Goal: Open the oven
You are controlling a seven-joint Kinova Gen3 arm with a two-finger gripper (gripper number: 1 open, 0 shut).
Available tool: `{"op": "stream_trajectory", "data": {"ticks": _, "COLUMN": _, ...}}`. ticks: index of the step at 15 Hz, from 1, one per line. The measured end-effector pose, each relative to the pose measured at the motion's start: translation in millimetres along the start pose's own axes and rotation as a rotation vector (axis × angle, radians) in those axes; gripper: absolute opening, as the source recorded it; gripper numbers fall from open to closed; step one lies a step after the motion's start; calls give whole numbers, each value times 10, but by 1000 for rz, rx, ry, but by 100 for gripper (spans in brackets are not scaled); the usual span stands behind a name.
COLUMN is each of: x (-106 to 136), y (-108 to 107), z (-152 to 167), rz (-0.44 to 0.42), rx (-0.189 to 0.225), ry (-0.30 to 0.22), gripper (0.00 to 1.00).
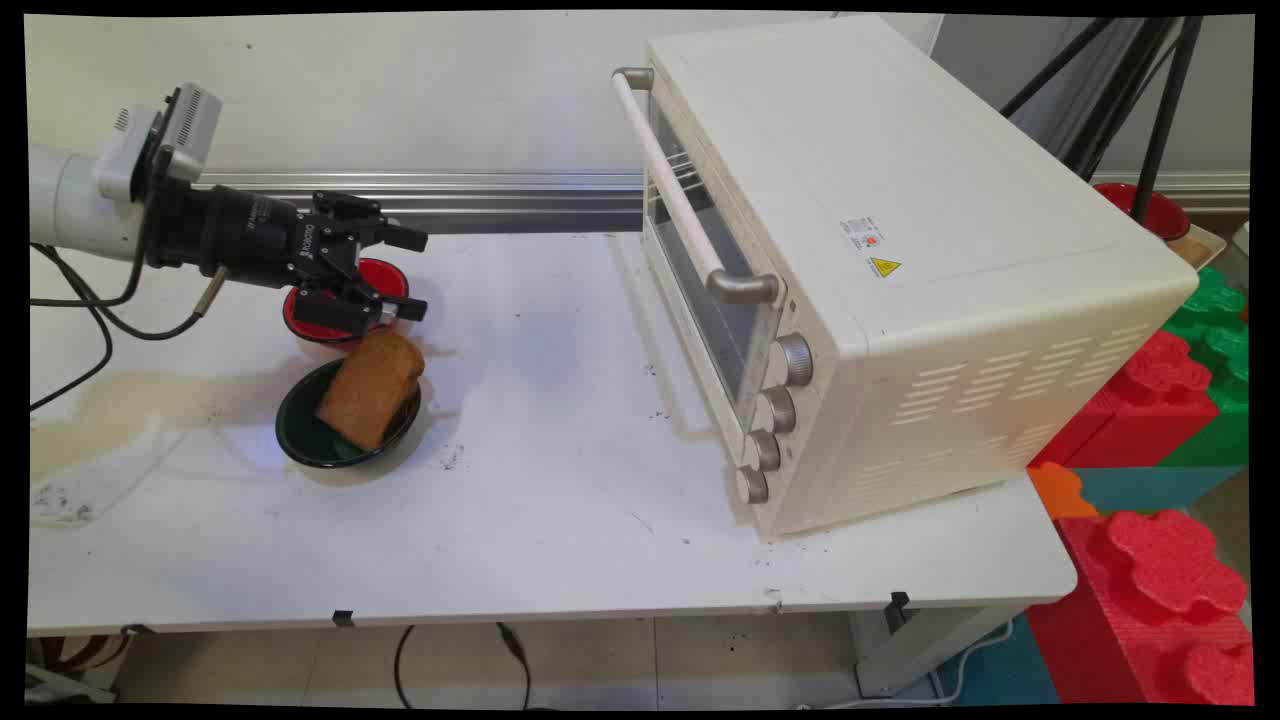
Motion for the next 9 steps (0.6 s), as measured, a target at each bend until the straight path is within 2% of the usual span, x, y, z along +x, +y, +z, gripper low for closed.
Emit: {"op": "stream_trajectory", "data": {"ticks": 9, "x": 6, "y": 46, "z": -146, "rz": -10, "rx": 7, "ry": 1, "gripper": 100}}
